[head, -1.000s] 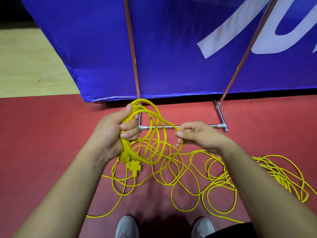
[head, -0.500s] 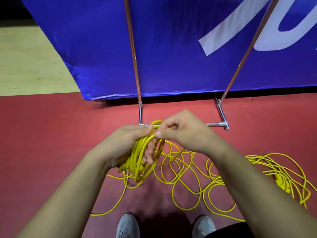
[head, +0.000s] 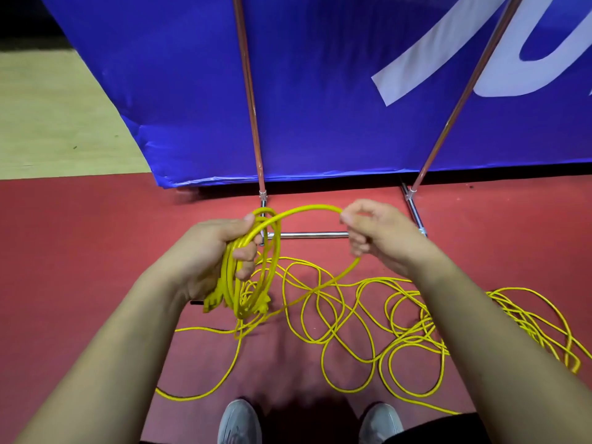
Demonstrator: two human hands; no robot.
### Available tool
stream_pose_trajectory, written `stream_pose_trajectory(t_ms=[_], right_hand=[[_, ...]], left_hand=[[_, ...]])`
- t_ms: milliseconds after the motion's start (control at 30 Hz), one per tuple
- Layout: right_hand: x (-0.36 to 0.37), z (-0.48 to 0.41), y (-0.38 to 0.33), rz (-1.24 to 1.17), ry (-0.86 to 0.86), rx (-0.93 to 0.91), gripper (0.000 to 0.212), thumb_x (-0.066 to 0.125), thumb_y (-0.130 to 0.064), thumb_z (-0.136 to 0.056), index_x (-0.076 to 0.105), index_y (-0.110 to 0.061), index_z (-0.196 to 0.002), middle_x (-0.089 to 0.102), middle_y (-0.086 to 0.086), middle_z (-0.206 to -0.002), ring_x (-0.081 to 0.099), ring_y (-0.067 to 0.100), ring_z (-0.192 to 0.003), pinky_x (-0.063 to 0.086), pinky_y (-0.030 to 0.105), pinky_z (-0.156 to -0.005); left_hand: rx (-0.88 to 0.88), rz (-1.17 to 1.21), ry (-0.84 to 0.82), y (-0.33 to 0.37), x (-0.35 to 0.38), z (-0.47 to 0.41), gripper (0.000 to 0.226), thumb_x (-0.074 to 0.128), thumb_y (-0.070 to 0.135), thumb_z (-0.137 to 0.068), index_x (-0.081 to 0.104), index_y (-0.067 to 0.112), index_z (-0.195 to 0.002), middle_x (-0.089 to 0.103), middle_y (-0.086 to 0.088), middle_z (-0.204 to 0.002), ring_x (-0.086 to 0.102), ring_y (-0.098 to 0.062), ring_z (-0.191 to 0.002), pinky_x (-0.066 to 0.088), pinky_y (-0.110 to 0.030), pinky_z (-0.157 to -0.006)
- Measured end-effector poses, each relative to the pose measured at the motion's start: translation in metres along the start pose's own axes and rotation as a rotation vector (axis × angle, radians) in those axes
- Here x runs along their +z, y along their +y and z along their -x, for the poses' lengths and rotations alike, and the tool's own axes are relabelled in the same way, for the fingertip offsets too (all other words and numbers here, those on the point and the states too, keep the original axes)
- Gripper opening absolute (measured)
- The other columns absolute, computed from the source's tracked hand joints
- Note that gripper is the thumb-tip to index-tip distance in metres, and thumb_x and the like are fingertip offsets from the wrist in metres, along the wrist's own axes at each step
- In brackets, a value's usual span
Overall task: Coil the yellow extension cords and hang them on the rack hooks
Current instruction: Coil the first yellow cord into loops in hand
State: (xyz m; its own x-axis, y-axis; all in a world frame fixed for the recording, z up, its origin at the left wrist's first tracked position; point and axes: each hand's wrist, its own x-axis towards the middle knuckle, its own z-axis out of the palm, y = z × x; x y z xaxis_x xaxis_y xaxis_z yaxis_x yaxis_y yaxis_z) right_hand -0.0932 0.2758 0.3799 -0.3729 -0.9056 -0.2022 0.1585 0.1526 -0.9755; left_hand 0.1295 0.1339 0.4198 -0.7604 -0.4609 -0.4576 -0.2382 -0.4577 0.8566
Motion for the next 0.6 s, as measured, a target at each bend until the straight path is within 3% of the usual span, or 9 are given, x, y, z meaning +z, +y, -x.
stream_pose_trajectory(t_ms=[100, 300, 400, 467, 533, 600], right_hand=[[0.006, 0.004, -0.023, -0.092, 0.042, -0.1, 0.021, 0.064, -0.025, -0.081, 0.061, -0.005, -0.081, 0.026, -0.003, -0.049, 0.02, 0.011, -0.047, 0.013, 0.026, -0.048], [0.041, 0.02, -0.047, 0.443, -0.049, -0.172, 0.019, 0.073, -0.019, -0.085, 0.073, -0.003, -0.074, 0.04, -0.008, -0.044, 0.03, 0.006, -0.041, 0.023, 0.019, -0.043], [0.059, 0.027, -0.054, 0.582, -0.094, -0.199, 0.023, 0.075, -0.022, -0.083, 0.072, -0.002, -0.072, 0.045, -0.008, -0.046, 0.034, 0.002, -0.043, 0.027, 0.019, -0.045], [0.063, 0.031, -0.057, 0.624, -0.09, -0.201, 0.027, 0.075, -0.024, -0.083, 0.069, 0.0, -0.071, 0.039, -0.01, -0.042, 0.031, 0.004, -0.039, 0.025, 0.015, -0.041], [0.061, 0.032, -0.057, 0.59, -0.076, -0.204, 0.027, 0.074, -0.024, -0.085, 0.066, -0.003, -0.069, 0.037, -0.011, -0.037, 0.032, 0.004, -0.036, 0.024, 0.013, -0.04], [0.052, 0.029, -0.053, 0.52, -0.096, -0.185, 0.028, 0.073, -0.027, -0.085, 0.066, -0.005, -0.071, 0.048, -0.007, -0.04, 0.04, 0.002, -0.04, 0.034, 0.016, -0.046]], left_hand=[[-0.062, -0.147, -0.023, -0.006, 0.001, 0.002, 0.03, 0.046, 0.025, -0.094, 0.055, 0.0, -0.08, 0.044, -0.012, -0.047, 0.055, -0.028, -0.042, 0.045, -0.027, -0.043], [-0.066, -0.032, -0.161, -0.006, 0.011, 0.009, 0.034, 0.05, 0.029, -0.086, 0.058, -0.003, -0.083, 0.057, -0.024, -0.055, 0.063, -0.034, -0.046, 0.051, -0.028, -0.043], [-0.069, -0.065, -0.236, -0.013, 0.016, 0.008, 0.034, 0.047, 0.03, -0.09, 0.058, -0.002, -0.083, 0.055, -0.022, -0.054, 0.058, -0.03, -0.042, 0.046, -0.028, -0.043], [-0.07, -0.072, -0.259, -0.015, 0.016, 0.008, 0.033, 0.046, 0.031, -0.091, 0.057, 0.001, -0.082, 0.046, -0.013, -0.049, 0.048, -0.023, -0.037, 0.039, -0.024, -0.042], [-0.047, -0.004, -0.289, -0.012, 0.016, 0.008, 0.032, 0.045, 0.032, -0.092, 0.055, 0.005, -0.078, 0.033, -0.002, -0.047, 0.031, -0.012, -0.034, 0.029, -0.02, -0.04], [-0.001, 0.102, -0.332, -0.006, 0.016, 0.007, 0.034, 0.042, 0.033, -0.094, 0.054, 0.008, -0.075, 0.028, 0.004, -0.047, 0.023, -0.008, -0.032, 0.022, -0.018, -0.039]])
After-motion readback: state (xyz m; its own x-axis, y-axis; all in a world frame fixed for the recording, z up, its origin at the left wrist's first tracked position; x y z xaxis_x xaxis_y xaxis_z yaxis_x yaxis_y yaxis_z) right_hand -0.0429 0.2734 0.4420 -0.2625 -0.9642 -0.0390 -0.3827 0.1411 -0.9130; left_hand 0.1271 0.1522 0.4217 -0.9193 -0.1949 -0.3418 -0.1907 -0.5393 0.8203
